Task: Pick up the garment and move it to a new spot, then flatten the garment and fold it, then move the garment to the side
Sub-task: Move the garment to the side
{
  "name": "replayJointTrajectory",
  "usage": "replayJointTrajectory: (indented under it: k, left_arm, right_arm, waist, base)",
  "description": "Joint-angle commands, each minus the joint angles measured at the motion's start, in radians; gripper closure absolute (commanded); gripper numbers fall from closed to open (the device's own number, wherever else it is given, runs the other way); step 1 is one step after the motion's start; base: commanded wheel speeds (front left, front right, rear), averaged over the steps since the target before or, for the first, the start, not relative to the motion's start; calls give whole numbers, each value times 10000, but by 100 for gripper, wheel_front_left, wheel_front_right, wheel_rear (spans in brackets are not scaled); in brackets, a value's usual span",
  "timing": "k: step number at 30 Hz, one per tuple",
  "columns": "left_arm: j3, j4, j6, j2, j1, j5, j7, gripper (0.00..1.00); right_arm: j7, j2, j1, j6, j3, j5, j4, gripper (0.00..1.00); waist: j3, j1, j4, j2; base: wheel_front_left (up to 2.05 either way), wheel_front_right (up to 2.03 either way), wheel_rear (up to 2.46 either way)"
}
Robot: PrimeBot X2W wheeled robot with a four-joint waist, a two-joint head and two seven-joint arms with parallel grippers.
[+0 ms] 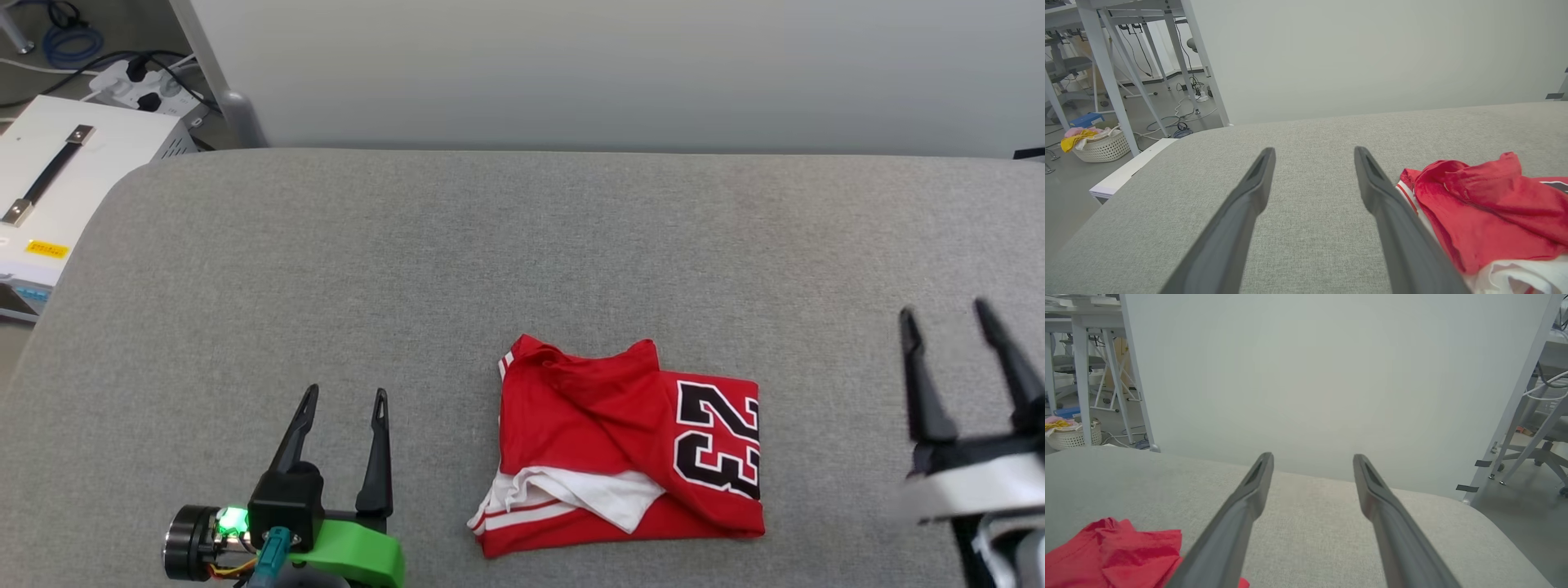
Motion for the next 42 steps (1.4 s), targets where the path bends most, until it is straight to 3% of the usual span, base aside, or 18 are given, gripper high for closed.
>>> replayJointTrajectory:
  k: [1, 7, 12, 21, 28, 42]
  left_arm:
    - [-9, 29, -46, 41, -23, 25, -57, 0]
    - [-60, 58, -85, 28, -190, 12, -57, 0]
    - [-78, 51, -106, 19, -339, 3, -57, 0]
    - [-183, 55, -149, -39, -620, -11, -57, 0]
    - [-317, 76, -162, -131, -955, -39, -57, 0]
    - [-448, 74, -174, -221, -1351, -35, -57, 0]
  right_arm:
    - [79, -201, -418, -7, -74, 403, -97, 0]
    - [1622, -1827, -1627, -7, 14, 2369, -219, 0]
    - [3655, -3087, -2211, -7, 571, 4040, -249, 0]
    - [7560, -4492, -2144, -7, 2171, 7047, -267, 0]
    - [9779, -4517, -1612, -7, 3210, 8381, 223, 0]
    - [9465, -3452, -2042, -7, 4584, 8597, 1927, 0]
  waist:
    - [52, 0, 57, 0]
    - [246, 0, 259, 0]
    - [491, 0, 431, 0]
    - [955, 0, 725, 0]
    - [1525, 0, 1020, 0]
    - [2215, 0, 1472, 0]
  base:
    - [0, 0, 0]
    - [0, 0, 0]
    - [0, 0, 0]
    - [0, 0, 0]
    - [0, 0, 0]
    - [0, 0, 0]
